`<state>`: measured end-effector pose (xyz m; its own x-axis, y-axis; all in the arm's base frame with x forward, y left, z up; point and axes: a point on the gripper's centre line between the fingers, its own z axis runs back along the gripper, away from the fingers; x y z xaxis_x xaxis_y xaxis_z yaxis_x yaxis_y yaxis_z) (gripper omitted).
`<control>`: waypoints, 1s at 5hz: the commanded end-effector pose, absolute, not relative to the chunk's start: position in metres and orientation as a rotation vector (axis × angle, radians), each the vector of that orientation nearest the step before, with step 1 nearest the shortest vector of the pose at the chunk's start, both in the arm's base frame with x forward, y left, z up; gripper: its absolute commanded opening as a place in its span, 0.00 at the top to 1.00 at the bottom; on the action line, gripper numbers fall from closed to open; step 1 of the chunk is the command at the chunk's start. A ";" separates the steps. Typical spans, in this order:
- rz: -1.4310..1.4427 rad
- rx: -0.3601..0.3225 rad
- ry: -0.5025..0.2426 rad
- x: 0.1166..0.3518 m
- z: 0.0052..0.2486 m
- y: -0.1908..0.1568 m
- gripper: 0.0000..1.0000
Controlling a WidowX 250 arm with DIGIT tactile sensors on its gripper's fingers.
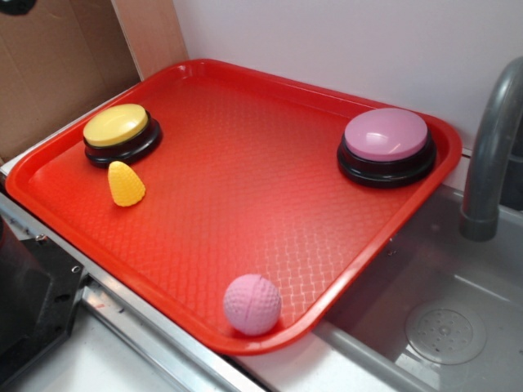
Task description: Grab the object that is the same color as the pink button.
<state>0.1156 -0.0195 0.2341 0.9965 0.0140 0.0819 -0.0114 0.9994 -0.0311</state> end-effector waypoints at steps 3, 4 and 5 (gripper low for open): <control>-0.367 0.038 -0.057 0.135 0.214 -0.061 0.00; -0.615 -0.040 -0.114 0.142 0.188 -0.090 0.00; -0.837 -0.134 -0.113 0.143 0.157 -0.111 0.00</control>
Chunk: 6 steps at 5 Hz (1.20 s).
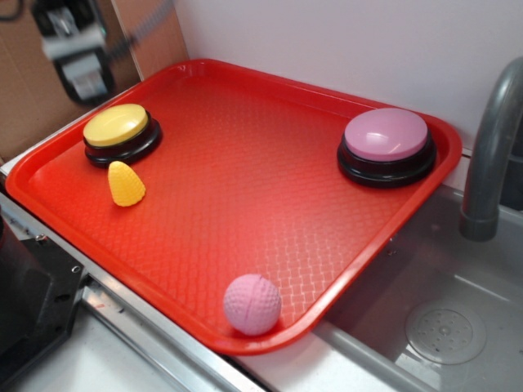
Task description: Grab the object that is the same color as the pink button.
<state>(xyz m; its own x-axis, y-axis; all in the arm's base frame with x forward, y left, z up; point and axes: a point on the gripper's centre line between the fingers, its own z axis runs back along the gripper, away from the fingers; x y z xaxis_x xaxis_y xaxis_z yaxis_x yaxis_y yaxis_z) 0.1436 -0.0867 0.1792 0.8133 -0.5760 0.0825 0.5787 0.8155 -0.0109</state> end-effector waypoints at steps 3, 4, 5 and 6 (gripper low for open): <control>-1.170 -0.302 -0.115 0.138 0.066 -0.153 0.00; -1.264 -0.331 -0.113 0.135 0.052 -0.162 0.00; -1.391 -0.337 -0.133 0.133 0.047 -0.175 0.00; -1.455 -0.366 -0.170 0.132 0.044 -0.178 1.00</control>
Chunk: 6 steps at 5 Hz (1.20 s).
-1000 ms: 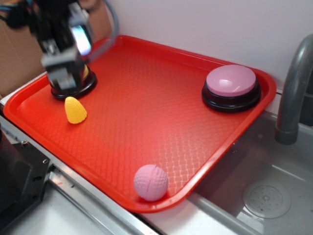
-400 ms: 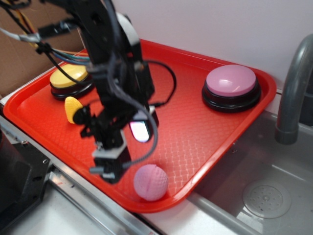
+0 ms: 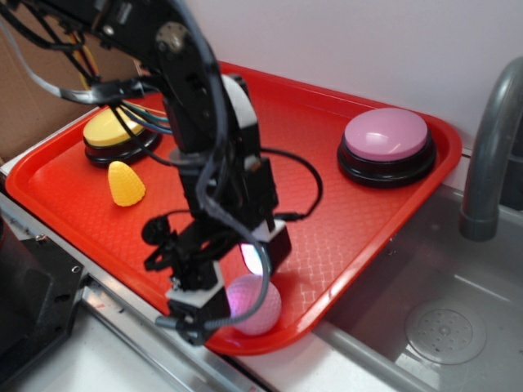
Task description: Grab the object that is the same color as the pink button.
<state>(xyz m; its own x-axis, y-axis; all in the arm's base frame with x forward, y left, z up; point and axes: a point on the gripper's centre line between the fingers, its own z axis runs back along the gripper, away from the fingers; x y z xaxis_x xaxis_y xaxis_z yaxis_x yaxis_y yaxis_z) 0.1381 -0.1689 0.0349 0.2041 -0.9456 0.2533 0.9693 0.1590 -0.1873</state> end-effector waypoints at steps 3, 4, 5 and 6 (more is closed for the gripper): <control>-1.422 -0.331 -0.137 0.139 0.053 -0.174 1.00; -1.237 -0.270 -0.143 0.152 0.083 -0.156 1.00; -1.008 -0.145 -0.075 0.169 0.116 -0.131 1.00; -0.760 -0.058 -0.050 0.187 0.153 -0.087 1.00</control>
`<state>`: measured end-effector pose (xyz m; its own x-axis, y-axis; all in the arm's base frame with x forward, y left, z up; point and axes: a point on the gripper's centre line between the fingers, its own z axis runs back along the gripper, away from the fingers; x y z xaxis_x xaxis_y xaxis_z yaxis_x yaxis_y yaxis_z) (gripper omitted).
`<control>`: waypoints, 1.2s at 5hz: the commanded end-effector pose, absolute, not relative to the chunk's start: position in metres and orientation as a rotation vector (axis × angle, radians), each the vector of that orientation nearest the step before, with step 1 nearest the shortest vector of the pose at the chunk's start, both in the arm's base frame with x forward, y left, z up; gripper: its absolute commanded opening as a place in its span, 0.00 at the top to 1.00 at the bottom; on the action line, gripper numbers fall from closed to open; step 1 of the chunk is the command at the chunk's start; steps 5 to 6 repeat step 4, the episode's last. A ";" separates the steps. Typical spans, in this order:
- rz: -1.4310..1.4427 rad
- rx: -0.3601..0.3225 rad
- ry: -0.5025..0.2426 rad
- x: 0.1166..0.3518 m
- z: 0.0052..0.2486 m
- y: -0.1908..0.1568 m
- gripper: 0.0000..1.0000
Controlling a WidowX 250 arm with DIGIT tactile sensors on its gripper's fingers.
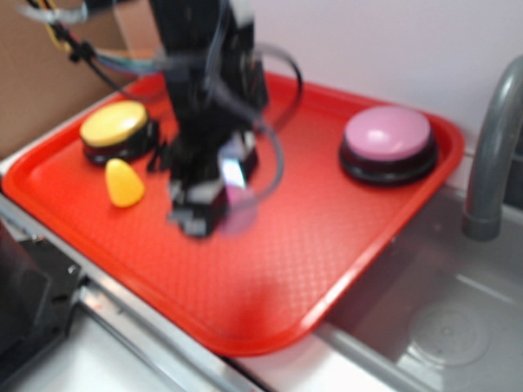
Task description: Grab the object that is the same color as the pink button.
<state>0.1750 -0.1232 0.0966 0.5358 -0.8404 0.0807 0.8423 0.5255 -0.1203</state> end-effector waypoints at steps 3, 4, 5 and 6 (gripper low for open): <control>-0.244 0.013 0.019 0.182 0.179 -0.012 1.00; -0.255 -0.037 0.174 0.180 0.184 -0.004 0.00; -0.255 -0.037 0.174 0.180 0.184 -0.004 0.00; -0.255 -0.037 0.174 0.180 0.184 -0.004 0.00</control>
